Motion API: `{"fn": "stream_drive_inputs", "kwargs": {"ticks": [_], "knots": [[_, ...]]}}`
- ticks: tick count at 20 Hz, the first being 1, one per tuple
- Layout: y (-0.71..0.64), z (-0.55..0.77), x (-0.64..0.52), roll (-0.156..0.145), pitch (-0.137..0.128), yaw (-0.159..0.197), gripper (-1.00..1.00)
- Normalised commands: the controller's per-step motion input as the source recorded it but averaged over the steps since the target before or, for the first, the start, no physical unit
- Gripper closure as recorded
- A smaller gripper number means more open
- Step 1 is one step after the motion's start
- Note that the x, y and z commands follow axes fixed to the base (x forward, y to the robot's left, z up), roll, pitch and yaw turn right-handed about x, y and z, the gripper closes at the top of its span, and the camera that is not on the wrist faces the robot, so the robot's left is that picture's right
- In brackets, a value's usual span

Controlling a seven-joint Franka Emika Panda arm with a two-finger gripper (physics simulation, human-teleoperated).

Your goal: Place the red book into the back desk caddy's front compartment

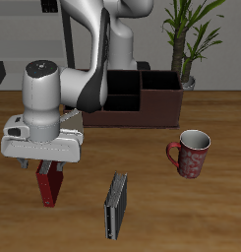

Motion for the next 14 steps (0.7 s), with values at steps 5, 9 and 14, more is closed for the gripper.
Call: {"fn": "stream_drive_inputs", "kwargs": {"ticks": [5, 9, 14], "knots": [[0.11, -0.05, 0.03, 0.027, 0.006, -0.009, 1.00], [0.02, -0.08, 0.01, 0.006, 0.015, -0.008, 1.00], [0.03, 0.08, -0.05, 0.010, -0.002, 0.024, 1.00]]}}
